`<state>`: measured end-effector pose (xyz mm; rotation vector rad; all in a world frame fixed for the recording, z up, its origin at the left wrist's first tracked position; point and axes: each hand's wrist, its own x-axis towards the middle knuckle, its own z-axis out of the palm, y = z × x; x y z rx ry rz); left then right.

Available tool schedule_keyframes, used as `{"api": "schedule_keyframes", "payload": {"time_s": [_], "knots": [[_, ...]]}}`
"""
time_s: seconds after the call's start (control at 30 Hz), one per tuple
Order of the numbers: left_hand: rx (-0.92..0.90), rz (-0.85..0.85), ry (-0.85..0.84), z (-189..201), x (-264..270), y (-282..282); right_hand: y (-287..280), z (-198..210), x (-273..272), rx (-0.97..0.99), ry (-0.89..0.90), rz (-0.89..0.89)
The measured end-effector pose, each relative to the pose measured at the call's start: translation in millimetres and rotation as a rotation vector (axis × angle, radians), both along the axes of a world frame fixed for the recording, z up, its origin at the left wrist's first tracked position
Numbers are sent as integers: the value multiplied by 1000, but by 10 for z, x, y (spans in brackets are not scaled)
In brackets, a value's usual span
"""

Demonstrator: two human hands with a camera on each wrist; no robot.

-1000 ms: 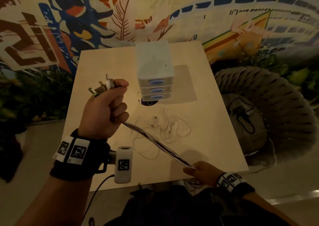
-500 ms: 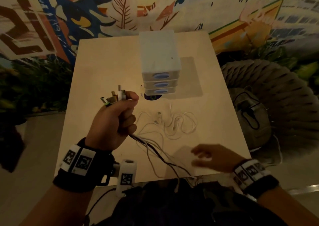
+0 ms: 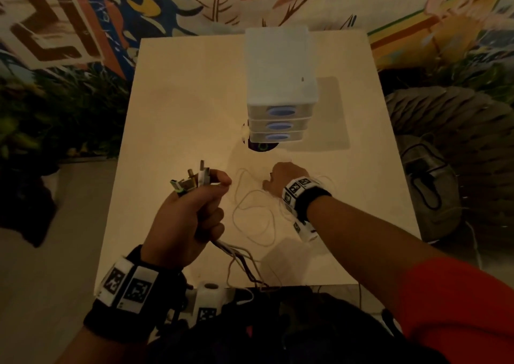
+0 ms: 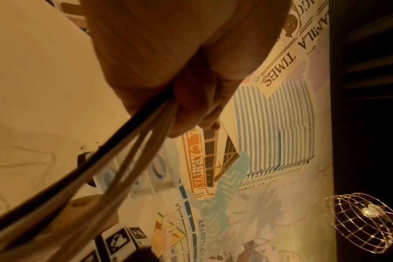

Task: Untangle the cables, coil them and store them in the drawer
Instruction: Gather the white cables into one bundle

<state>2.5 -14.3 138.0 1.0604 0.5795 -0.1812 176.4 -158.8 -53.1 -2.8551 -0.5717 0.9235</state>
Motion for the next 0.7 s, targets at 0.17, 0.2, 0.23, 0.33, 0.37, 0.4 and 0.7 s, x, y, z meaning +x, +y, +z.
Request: {"api": "schedule_keyframes", "payload": {"time_s": [0.17,0.2,0.23,0.33,0.37,0.4,0.7], "knots": [[-18,58,26,-74,-103,119,-7,-97,56,71,-37,-96],[-19,62,27,-85,-108,126,-33,-101,77,86,-32,-124],[-18,64,28,-95,-112,127,-61,-96,93,93,-27,-155],[-14,54,30,-116,-108,105,-103,-81,108,62,-48,-152],[-12,46,31,-118,-102,91,-101,-66,93,44,-52,-121],[-6,38,32,-119,-93,79,-92,-48,76,36,-53,-92],[77,10,38,-183,-34,24,-364,538,214,520,84,-328]]}}
